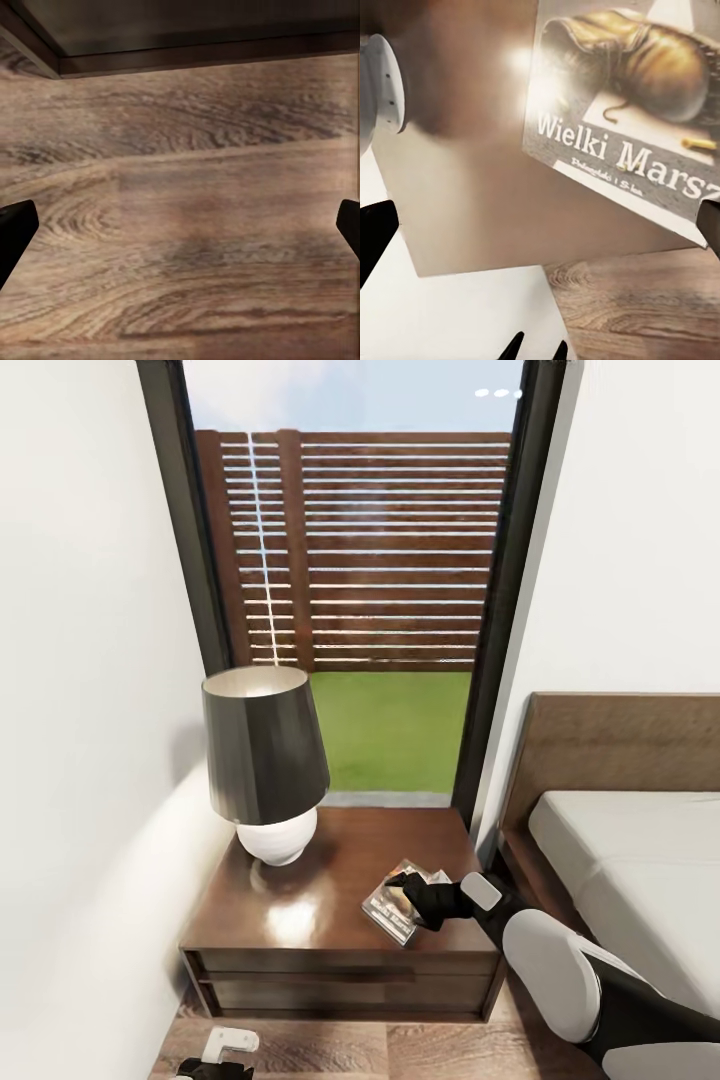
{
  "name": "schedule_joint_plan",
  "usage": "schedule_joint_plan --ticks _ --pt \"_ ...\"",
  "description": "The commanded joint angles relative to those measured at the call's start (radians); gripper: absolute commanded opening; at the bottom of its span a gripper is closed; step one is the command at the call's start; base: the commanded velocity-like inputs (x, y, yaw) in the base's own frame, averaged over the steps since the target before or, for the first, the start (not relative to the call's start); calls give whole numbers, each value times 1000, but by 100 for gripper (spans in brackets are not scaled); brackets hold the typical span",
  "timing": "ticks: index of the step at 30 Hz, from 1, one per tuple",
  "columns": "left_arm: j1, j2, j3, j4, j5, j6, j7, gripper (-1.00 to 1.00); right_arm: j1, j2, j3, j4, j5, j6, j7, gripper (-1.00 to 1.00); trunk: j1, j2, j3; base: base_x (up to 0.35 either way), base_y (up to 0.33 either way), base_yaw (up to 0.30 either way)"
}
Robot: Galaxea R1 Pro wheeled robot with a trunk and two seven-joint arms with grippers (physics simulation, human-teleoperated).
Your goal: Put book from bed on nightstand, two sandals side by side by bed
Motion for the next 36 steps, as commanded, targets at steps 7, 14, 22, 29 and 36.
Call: schedule_joint_plan --ticks 7,14,22,29,36 --pt "0 1 -8 -3 10 6 5 100 0 -1 -1 -2 2 4 1 100 -27 49 21 0 0 0" --pt "0 1 -8 -3 10 6 5 100 0 -1 -1 -2 2 4 1 100 -54 98 43 0 0 0" --pt "0 1 -8 -3 10 6 5 100 0 1 -1 -2 3 4 2 100 -85 154 68 0 0 0" --pt "0 1 -8 -2 9 6 5 100 0 5 1 -5 4 -1 7 100 -111 203 90 0 0 0" --pt "0 1 -8 -1 8 6 5 100 0 9 7 -24 4 -5 16 100 -138 252 112 0 0 0"
